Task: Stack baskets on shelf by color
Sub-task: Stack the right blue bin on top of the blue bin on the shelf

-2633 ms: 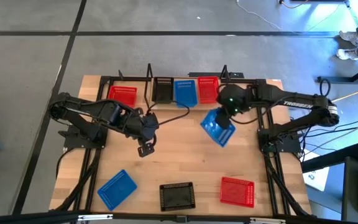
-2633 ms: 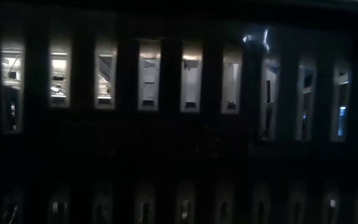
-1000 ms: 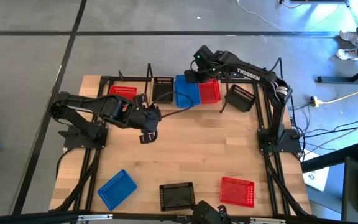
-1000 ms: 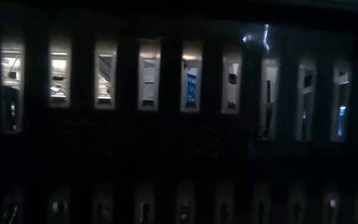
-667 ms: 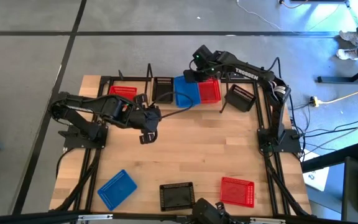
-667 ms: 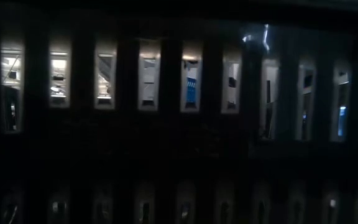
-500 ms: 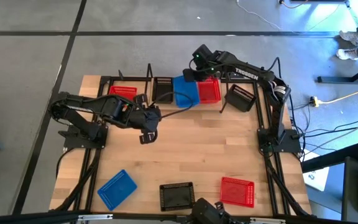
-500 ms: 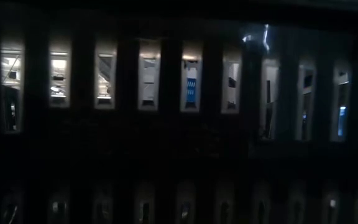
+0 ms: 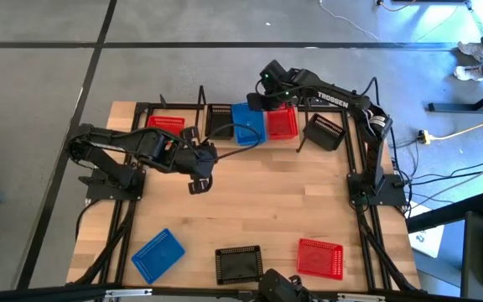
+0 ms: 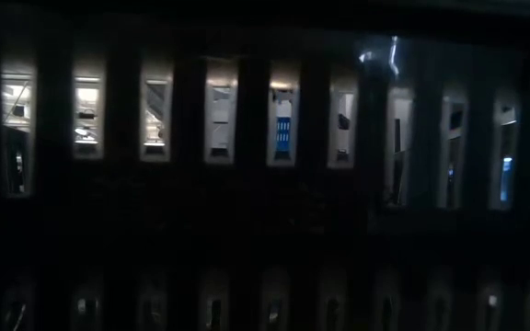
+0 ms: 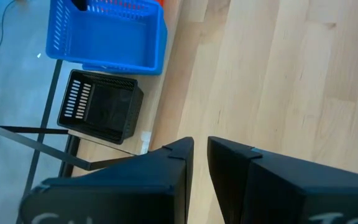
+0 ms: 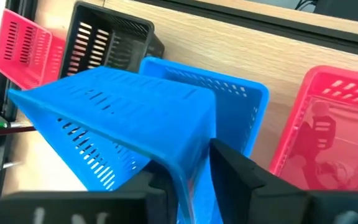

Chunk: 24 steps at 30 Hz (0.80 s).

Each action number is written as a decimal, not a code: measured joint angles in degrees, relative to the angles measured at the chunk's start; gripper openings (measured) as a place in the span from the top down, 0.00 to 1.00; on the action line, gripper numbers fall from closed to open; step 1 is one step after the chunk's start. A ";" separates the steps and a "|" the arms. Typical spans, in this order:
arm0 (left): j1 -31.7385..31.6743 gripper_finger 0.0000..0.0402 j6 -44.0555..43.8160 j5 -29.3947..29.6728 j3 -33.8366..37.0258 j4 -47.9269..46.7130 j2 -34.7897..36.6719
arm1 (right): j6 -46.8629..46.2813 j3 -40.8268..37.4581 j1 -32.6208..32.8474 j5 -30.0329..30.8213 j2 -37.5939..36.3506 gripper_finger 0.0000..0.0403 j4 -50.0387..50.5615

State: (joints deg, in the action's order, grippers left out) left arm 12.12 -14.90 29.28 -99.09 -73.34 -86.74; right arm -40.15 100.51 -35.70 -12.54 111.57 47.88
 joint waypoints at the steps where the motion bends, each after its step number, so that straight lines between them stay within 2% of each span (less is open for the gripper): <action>1: 0.00 0.90 -0.02 0.00 0.00 0.00 0.00 | 0.03 0.00 0.00 -0.02 0.00 0.80 0.20; 8: 0.00 0.90 -0.04 0.00 0.00 0.00 0.00 | 1.65 0.00 0.00 1.99 0.00 0.80 0.20; 18: 0.00 0.90 -0.11 0.00 0.00 0.04 0.00 | 8.56 0.00 1.98 15.84 -2.86 0.80 1.06; 24: 0.00 0.90 -0.48 0.02 0.00 0.11 0.00 | 13.64 0.00 4.27 15.08 -3.81 0.80 -5.75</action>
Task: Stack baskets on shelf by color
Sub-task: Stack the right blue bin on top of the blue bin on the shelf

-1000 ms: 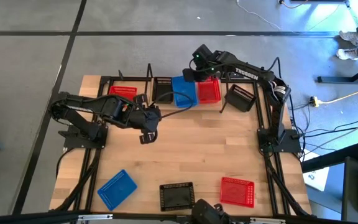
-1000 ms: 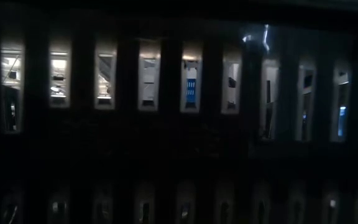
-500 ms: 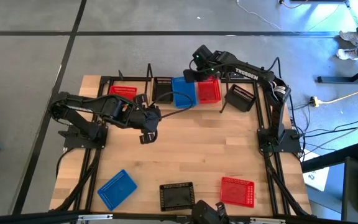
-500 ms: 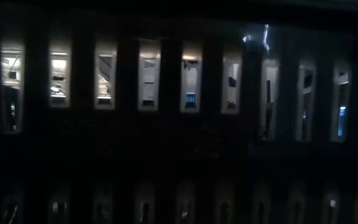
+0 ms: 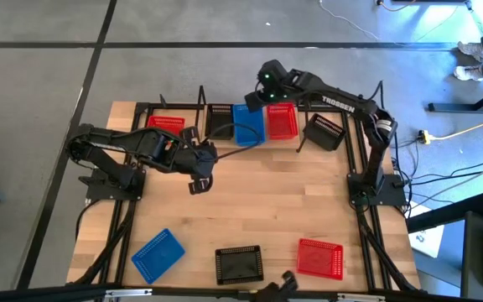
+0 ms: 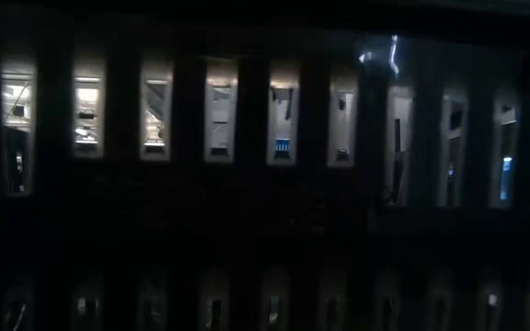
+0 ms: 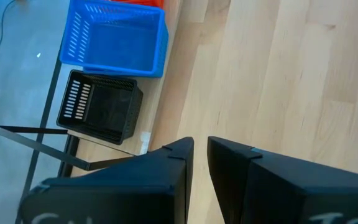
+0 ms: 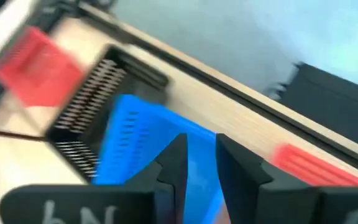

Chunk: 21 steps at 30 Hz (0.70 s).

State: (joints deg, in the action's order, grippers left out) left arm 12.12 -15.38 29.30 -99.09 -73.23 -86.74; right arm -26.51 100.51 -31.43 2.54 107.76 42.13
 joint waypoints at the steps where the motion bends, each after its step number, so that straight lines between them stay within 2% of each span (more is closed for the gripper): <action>1: -0.03 0.90 -0.56 0.02 0.00 0.00 0.00 | 0.45 0.00 0.65 -0.44 0.32 0.80 -1.71; 6: -1.01 0.90 -2.54 0.00 0.00 -0.14 -0.01 | 4.22 -0.04 2.93 -0.95 1.83 0.81 -7.20; 12: -1.48 0.90 -2.77 -0.07 0.00 -0.22 -0.02 | 5.99 -0.04 2.96 -0.69 2.94 0.98 -7.21; 21: -1.51 0.90 -4.17 -0.04 0.00 -0.22 -0.02 | 6.08 -1.54 2.34 -1.10 2.94 1.00 -7.52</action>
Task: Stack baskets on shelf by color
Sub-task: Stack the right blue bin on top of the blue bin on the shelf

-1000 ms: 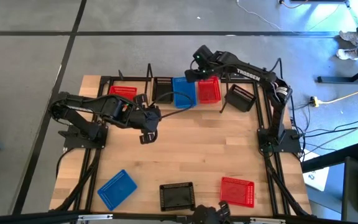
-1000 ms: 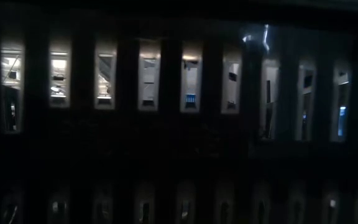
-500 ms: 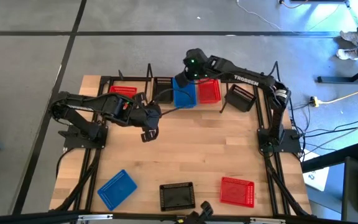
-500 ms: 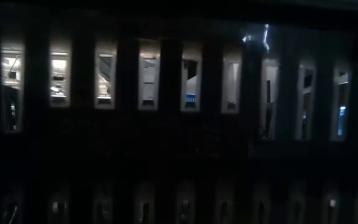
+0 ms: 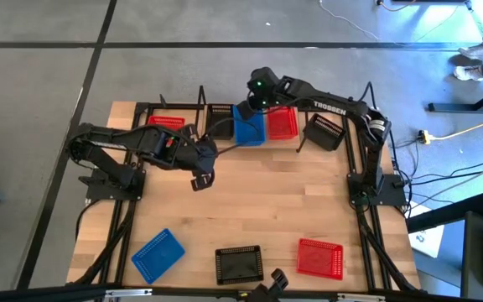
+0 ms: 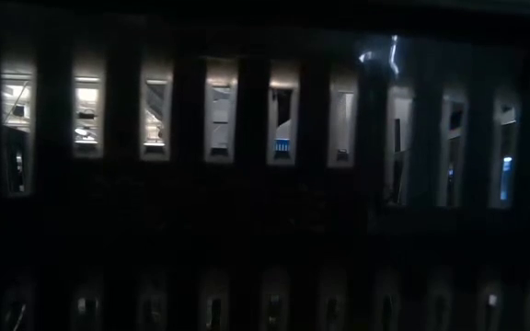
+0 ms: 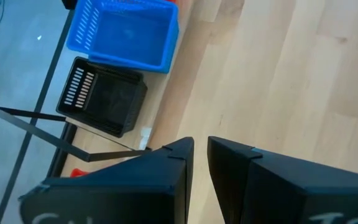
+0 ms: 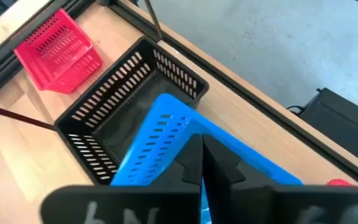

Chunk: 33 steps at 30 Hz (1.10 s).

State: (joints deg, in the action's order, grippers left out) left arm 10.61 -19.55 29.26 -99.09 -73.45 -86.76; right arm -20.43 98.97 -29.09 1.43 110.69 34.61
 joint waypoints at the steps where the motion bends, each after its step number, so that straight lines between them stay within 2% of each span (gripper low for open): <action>1: 0.00 0.90 -0.02 0.02 0.00 0.00 0.00 | 0.15 -0.06 -0.01 0.02 0.00 1.00 0.11; 23: 0.00 0.90 -1.51 0.02 0.00 0.18 0.00 | 1.39 -0.17 -0.80 -0.12 3.45 1.00 0.67; 26: 0.00 0.90 -1.51 0.02 0.00 0.17 0.00 | 1.41 -0.17 -0.80 -1.87 3.34 1.00 0.48; 33: -0.09 0.90 -2.40 0.03 0.00 0.20 0.00 | 1.43 -0.04 -0.47 -1.23 1.92 1.00 -2.57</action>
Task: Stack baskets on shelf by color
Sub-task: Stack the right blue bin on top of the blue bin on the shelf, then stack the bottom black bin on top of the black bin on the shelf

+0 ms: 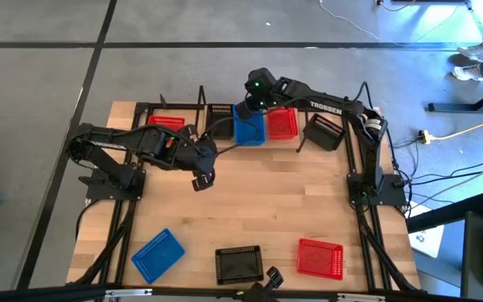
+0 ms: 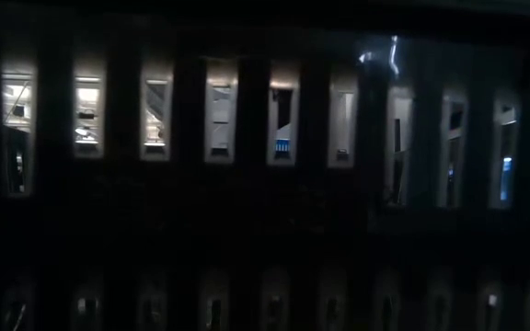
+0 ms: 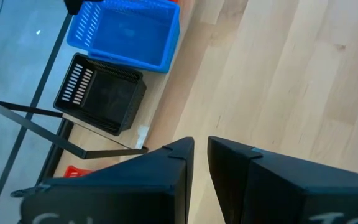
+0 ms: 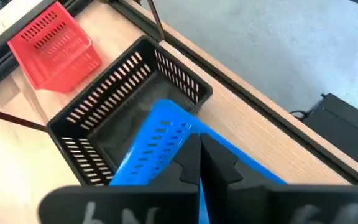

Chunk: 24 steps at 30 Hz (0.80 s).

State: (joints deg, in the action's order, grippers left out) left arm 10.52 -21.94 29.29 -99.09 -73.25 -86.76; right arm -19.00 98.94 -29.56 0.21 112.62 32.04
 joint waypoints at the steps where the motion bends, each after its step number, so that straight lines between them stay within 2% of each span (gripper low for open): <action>1: -0.10 0.90 -0.07 0.01 0.00 0.00 0.00 | 0.00 0.00 0.00 0.02 0.00 1.00 -0.53; 5: -0.13 0.90 -0.12 0.04 0.00 -0.07 0.00 | -0.15 0.00 0.04 0.12 0.00 1.00 -3.47; 19: -0.13 0.90 -0.17 0.04 0.00 -0.09 0.00 | -0.02 -0.06 -0.66 -0.33 2.93 1.00 -0.37; 24: -0.13 0.90 -0.64 0.06 0.00 -0.12 0.00 | 1.16 0.29 -0.66 -2.39 0.46 1.00 0.08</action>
State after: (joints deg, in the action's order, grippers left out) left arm 10.39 -22.59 29.34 -99.09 -73.38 -86.76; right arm -17.85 99.23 -30.22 -2.18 113.08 32.12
